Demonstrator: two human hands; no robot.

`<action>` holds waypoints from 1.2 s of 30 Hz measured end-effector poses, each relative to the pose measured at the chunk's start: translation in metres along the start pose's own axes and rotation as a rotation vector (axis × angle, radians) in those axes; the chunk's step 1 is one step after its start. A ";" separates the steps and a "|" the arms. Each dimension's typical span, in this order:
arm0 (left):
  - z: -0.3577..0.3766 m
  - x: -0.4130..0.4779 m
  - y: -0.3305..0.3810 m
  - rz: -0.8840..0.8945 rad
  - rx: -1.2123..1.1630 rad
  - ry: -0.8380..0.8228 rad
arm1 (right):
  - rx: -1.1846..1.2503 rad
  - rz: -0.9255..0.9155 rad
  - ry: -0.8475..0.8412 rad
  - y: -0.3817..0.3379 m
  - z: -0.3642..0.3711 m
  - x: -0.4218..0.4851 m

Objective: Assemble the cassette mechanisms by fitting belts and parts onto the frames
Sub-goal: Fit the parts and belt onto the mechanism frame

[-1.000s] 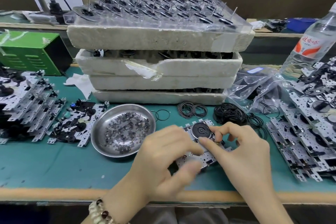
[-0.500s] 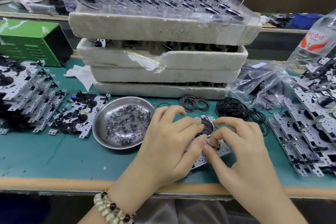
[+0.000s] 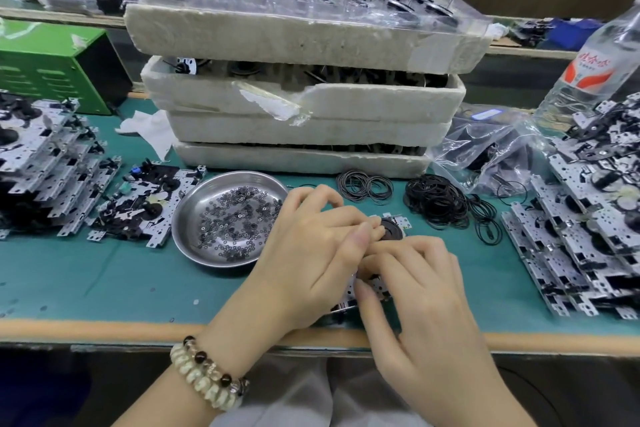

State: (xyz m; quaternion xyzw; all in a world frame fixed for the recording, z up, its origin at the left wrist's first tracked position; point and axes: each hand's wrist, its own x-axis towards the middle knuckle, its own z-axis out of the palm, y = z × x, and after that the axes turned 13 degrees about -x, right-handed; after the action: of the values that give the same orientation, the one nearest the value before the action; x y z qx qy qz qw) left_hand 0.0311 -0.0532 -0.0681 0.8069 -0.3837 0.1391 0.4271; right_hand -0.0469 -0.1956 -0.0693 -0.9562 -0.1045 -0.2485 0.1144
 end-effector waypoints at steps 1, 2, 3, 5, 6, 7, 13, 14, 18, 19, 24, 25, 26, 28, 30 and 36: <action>0.000 0.000 0.000 -0.001 -0.008 0.000 | -0.007 -0.008 -0.012 -0.001 0.000 0.000; 0.000 0.000 0.000 -0.003 -0.014 -0.001 | -0.021 -0.017 -0.019 -0.001 0.000 0.000; 0.000 0.000 0.000 -0.005 -0.017 -0.002 | -0.041 -0.028 -0.024 -0.001 -0.001 0.000; 0.001 0.000 -0.001 -0.008 -0.017 -0.004 | -0.091 -0.064 -0.035 -0.001 -0.004 0.002; 0.001 0.000 -0.001 -0.007 -0.016 -0.004 | -0.115 -0.085 -0.040 0.000 -0.005 0.003; 0.001 0.000 0.000 -0.009 -0.015 -0.003 | -0.130 -0.102 -0.042 0.001 -0.006 0.004; 0.001 -0.006 0.000 0.043 0.030 0.027 | 0.002 0.016 -0.006 0.020 -0.011 -0.003; 0.001 -0.008 0.000 0.049 0.020 0.035 | 0.032 0.053 0.009 0.023 -0.011 -0.005; -0.002 -0.011 0.000 0.034 -0.079 0.037 | 0.097 0.227 0.060 0.039 -0.016 -0.011; -0.002 -0.012 0.001 0.035 -0.108 0.027 | 0.087 0.267 0.060 0.044 -0.018 -0.012; 0.000 -0.010 0.003 0.066 -0.197 -0.030 | 0.082 0.386 -0.202 0.065 -0.027 -0.012; 0.000 -0.010 0.003 0.071 -0.185 -0.015 | 0.093 0.380 -0.261 0.067 -0.029 -0.012; 0.000 -0.010 0.002 0.070 -0.156 0.005 | 0.100 0.369 -0.304 0.068 -0.029 -0.012; 0.001 -0.011 0.000 0.035 -0.093 0.041 | 0.129 0.356 -0.368 0.069 -0.030 -0.009; 0.002 -0.010 -0.001 -0.007 -0.080 0.065 | 0.226 0.371 -0.425 0.072 -0.030 -0.006; 0.000 -0.011 0.000 0.030 -0.182 0.075 | 0.671 0.534 -0.576 0.075 -0.034 0.011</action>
State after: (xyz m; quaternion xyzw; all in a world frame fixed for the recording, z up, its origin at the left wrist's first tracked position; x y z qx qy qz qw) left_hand 0.0240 -0.0476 -0.0744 0.7533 -0.3904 0.1400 0.5104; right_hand -0.0333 -0.2748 -0.0468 -0.8899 0.0419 0.1101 0.4407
